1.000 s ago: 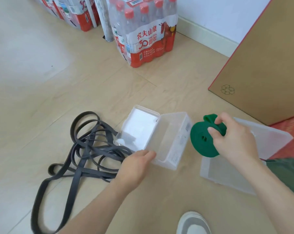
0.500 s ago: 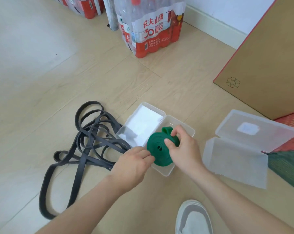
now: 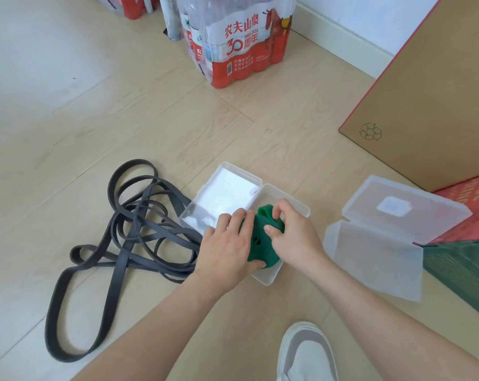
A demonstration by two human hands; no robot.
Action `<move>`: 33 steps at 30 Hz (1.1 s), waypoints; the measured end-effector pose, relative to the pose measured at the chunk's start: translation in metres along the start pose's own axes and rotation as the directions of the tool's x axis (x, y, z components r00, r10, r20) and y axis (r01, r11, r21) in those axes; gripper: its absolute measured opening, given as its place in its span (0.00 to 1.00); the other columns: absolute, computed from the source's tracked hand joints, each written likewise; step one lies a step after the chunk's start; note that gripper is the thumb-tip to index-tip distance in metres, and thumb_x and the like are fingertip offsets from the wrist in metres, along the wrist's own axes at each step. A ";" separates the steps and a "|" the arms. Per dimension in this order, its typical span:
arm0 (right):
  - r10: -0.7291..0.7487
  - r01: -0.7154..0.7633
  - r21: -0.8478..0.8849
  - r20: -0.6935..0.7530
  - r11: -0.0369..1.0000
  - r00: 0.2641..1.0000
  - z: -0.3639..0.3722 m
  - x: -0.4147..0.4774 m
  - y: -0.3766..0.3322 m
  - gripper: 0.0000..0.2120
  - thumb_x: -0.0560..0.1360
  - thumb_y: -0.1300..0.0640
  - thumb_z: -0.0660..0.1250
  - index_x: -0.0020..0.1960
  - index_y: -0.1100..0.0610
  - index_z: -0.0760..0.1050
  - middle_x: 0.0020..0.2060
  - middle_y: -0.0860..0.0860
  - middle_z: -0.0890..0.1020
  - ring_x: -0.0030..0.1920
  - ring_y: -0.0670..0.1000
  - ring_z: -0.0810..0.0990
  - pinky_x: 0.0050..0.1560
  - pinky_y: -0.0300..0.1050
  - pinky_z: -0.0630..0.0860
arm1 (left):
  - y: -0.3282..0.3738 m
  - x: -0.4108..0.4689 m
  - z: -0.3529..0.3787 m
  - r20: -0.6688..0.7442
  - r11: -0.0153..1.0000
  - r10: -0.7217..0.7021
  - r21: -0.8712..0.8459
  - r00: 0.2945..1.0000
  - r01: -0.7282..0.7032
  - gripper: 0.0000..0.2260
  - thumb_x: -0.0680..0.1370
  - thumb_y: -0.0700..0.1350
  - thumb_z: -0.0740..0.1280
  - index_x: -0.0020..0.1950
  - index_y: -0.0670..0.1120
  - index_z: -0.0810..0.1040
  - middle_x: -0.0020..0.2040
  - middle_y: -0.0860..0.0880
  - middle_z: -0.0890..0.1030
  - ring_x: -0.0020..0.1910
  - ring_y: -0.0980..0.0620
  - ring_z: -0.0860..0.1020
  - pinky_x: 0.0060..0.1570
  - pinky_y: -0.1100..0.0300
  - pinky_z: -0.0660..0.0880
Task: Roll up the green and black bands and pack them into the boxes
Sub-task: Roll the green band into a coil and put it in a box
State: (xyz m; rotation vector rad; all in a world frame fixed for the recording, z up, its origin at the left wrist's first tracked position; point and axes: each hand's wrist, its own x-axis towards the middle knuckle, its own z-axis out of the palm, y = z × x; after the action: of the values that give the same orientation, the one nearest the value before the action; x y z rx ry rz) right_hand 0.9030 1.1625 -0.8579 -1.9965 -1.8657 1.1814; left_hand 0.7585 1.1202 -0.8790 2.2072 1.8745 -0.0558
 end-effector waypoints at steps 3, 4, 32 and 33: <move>0.023 -0.021 -0.037 0.045 0.999 0.999 -0.003 0.007 0.001 0.10 0.77 0.55 0.65 0.46 0.50 0.62 0.32 0.48 0.72 0.32 0.51 0.72 0.31 0.45 0.68 | 0.004 0.005 0.000 -0.033 0.997 0.008 0.073 0.999 -0.005 0.43 0.59 0.69 0.71 0.66 0.45 0.69 0.58 0.49 0.72 0.52 0.47 0.71 0.40 0.54 0.70; 0.028 -0.025 -0.051 0.058 0.998 0.998 -0.004 0.009 0.000 0.10 0.77 0.55 0.65 0.46 0.51 0.62 0.32 0.48 0.72 0.32 0.50 0.71 0.31 0.45 0.67 | 0.005 0.007 0.000 -0.036 0.996 0.007 0.092 0.999 -0.003 0.43 0.57 0.69 0.71 0.64 0.45 0.71 0.55 0.49 0.73 0.49 0.48 0.71 0.39 0.55 0.69; -0.133 0.053 -0.580 -0.096 0.813 0.987 -0.009 0.025 0.016 0.18 0.75 0.40 0.64 0.62 0.47 0.72 0.55 0.52 0.65 0.57 0.53 0.64 0.51 0.45 0.71 | -0.050 0.035 -0.037 0.157 0.876 -0.451 -0.112 0.879 0.470 0.20 0.73 0.45 0.61 0.63 0.44 0.61 0.43 0.49 0.74 0.46 0.45 0.72 0.49 0.48 0.64; -0.136 0.061 -0.549 -0.098 0.834 0.986 -0.008 0.024 0.018 0.19 0.75 0.41 0.65 0.63 0.46 0.70 0.57 0.52 0.64 0.58 0.53 0.64 0.51 0.45 0.73 | -0.053 0.034 -0.036 0.149 0.882 -0.439 -0.120 0.886 0.457 0.20 0.72 0.43 0.61 0.62 0.45 0.61 0.41 0.49 0.73 0.45 0.46 0.71 0.49 0.49 0.64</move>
State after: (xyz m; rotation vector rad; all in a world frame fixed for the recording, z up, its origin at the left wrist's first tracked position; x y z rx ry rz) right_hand 0.9195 1.1831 -0.8737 -2.1277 -2.3932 0.4933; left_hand 0.7080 1.1680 -0.8593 1.5947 2.2001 -0.1186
